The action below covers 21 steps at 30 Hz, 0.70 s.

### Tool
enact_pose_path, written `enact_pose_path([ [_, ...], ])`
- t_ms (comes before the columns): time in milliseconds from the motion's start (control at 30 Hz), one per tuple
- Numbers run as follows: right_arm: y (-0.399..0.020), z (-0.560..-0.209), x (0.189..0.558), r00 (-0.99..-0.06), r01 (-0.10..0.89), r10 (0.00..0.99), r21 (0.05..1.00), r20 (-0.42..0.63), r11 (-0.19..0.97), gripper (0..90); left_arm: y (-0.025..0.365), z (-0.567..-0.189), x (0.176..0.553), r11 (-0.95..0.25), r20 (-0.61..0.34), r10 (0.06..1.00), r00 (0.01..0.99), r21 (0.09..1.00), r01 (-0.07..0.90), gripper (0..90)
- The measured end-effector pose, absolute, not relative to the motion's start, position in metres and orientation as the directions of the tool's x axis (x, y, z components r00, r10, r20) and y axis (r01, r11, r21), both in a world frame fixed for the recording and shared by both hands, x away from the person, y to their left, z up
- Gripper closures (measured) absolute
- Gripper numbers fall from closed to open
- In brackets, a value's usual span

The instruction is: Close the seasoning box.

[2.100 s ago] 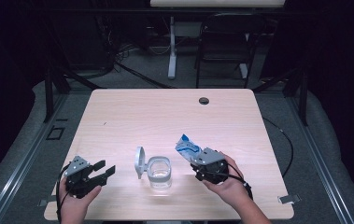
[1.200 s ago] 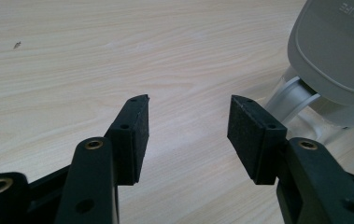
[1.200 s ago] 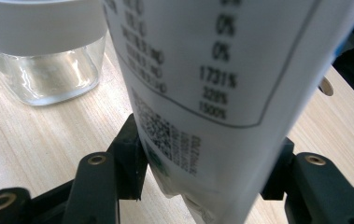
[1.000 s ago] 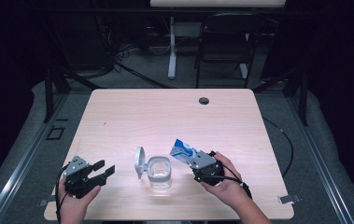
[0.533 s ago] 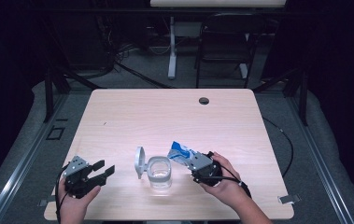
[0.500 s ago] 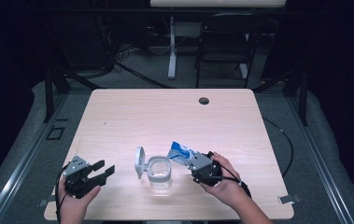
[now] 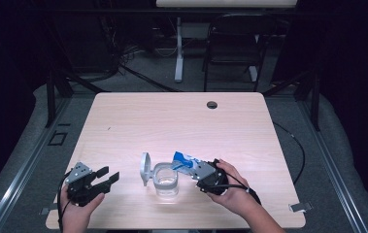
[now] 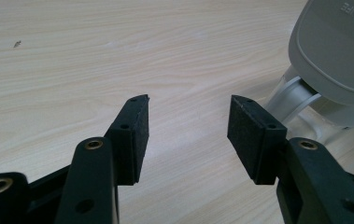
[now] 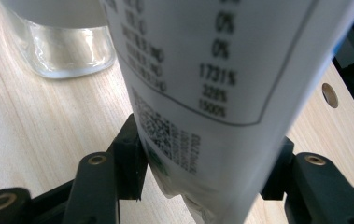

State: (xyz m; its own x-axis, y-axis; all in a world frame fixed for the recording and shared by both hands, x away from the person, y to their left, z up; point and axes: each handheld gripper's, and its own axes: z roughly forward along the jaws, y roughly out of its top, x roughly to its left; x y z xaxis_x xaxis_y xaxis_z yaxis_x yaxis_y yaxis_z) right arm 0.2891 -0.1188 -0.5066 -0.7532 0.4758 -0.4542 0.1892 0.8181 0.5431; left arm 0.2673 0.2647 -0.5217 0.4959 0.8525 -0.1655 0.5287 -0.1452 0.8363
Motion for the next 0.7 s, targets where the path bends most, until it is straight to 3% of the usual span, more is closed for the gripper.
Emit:
enact_pose_path([
  [700, -0.1133, -0.511, 0.2878, -0.748, 0.168, 0.42, 0.466, -0.514, 0.869, 46.6, 0.2644, -0.5197, 0.2666, -0.14, -0.172, 0.847, 0.503, 0.841, 0.523, 48.8],
])
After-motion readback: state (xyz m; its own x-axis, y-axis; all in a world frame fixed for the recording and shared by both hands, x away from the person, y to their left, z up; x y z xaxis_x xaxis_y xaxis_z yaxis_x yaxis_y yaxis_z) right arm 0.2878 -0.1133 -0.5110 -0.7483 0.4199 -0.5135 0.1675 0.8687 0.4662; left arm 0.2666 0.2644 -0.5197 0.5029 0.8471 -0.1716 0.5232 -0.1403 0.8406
